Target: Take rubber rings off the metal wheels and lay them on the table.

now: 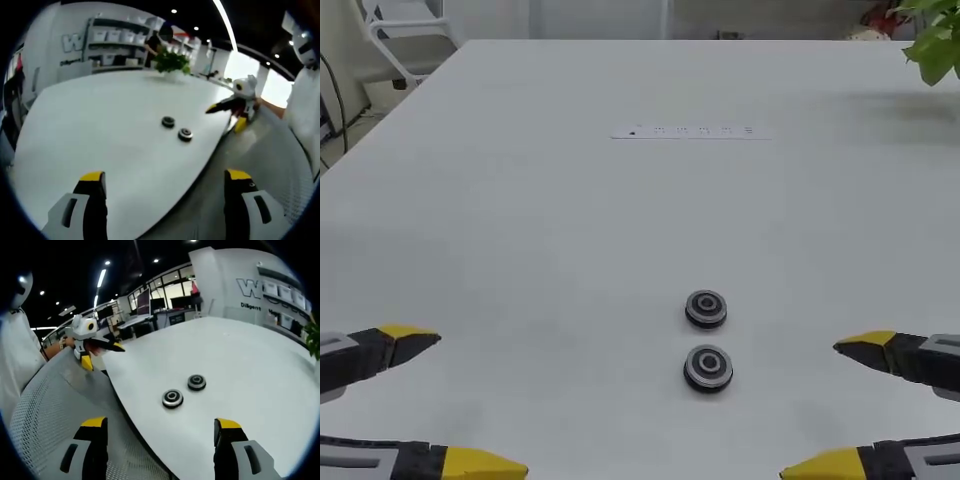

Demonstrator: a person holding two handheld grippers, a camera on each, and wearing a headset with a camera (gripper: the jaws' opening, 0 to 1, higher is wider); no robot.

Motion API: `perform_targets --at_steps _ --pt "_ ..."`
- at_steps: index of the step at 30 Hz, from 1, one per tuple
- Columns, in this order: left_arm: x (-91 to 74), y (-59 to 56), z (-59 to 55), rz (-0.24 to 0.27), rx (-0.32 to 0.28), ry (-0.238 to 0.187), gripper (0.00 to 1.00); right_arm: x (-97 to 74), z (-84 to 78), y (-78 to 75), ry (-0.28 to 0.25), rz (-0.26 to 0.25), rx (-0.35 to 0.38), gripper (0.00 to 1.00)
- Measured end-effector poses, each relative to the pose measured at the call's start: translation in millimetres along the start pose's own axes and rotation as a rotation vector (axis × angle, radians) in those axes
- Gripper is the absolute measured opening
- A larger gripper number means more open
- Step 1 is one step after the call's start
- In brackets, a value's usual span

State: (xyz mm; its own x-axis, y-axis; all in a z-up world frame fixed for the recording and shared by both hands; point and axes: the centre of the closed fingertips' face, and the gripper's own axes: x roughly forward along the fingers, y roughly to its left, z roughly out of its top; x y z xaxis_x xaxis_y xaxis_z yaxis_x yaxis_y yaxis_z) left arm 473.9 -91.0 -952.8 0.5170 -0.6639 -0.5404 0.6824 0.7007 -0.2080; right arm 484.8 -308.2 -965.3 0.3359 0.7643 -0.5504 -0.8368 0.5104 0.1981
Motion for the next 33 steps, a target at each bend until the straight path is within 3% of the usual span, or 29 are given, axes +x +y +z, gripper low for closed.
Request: perform_targets --at_steps 13,17,21,28,33 --pt "-1.3 -3.2 9.0 -0.015 0.024 -0.036 0.98 -2.8 8.8 1.7 -0.029 -0.007 -0.022 0.84" --pt "-3.0 -3.9 13.6 -0.017 0.028 -0.047 0.98 -7.2 19.2 4.3 -0.073 -0.003 -0.019 0.83" --pt "-4.2 -2.7 17.0 -0.006 0.050 -0.042 0.98 -10.1 21.6 -3.7 -0.076 -0.043 -0.027 0.82" --pt "-1.6 -5.3 33.0 -0.020 0.084 -0.067 0.98 -11.0 35.5 -6.8 -0.066 -0.068 -0.090 0.80" --pt "-4.9 -5.4 45.6 -0.025 0.105 -0.092 0.99 -14.2 47.8 -6.1 -0.087 -0.065 -0.111 0.80"
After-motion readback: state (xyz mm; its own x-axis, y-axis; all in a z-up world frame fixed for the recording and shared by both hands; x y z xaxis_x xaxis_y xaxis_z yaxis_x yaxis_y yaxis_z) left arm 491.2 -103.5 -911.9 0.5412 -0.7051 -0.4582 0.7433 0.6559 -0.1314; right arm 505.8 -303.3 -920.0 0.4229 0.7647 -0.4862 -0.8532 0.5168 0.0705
